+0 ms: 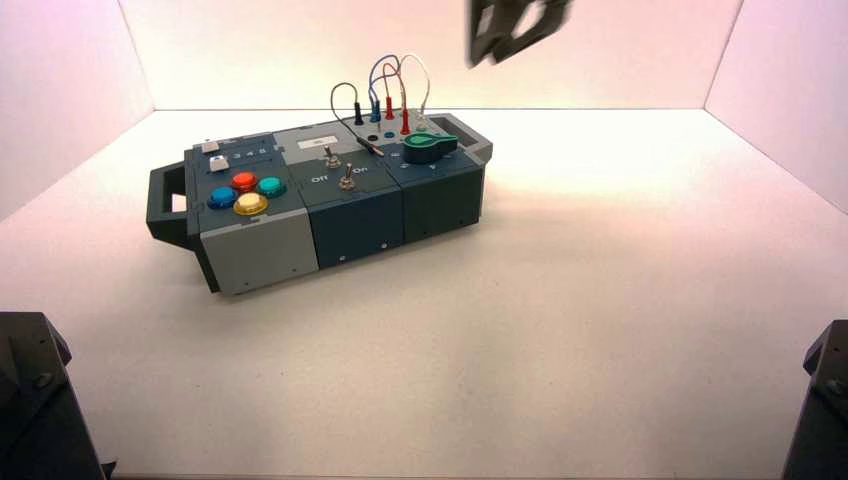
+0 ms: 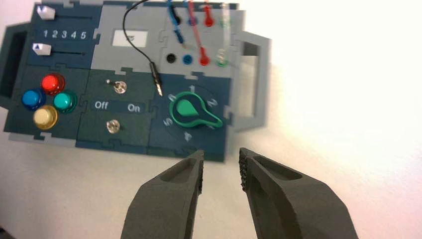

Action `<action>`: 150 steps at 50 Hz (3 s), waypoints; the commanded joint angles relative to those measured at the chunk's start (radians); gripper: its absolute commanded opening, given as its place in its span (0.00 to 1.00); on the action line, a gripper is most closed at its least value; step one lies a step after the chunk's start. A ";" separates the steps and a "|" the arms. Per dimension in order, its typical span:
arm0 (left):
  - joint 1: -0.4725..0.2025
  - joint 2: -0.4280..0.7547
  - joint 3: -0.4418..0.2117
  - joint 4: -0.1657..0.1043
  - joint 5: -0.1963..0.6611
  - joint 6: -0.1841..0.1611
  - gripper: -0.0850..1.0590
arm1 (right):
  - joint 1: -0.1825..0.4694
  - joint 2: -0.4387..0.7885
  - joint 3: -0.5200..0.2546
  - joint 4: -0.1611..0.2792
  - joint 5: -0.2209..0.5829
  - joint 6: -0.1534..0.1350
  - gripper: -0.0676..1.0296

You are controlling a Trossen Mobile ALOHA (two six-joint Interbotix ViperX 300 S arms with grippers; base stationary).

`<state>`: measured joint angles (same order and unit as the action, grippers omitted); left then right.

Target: Pull the red wire.

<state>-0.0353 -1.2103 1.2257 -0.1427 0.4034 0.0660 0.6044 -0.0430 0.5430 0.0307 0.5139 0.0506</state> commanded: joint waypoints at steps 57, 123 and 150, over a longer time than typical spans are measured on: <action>-0.002 0.003 -0.015 -0.002 -0.011 0.000 0.05 | 0.025 0.457 -0.538 0.058 0.222 -0.032 0.42; 0.006 -0.023 -0.017 0.000 -0.012 0.000 0.05 | 0.018 0.495 -0.591 -0.014 0.284 -0.017 0.33; 0.008 -0.025 -0.015 0.000 -0.014 0.002 0.05 | 0.018 0.502 -0.652 -0.060 0.301 -0.005 0.33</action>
<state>-0.0322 -1.2410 1.2257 -0.1427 0.4019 0.0660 0.6213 0.5093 -0.0767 -0.0215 0.8115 0.0414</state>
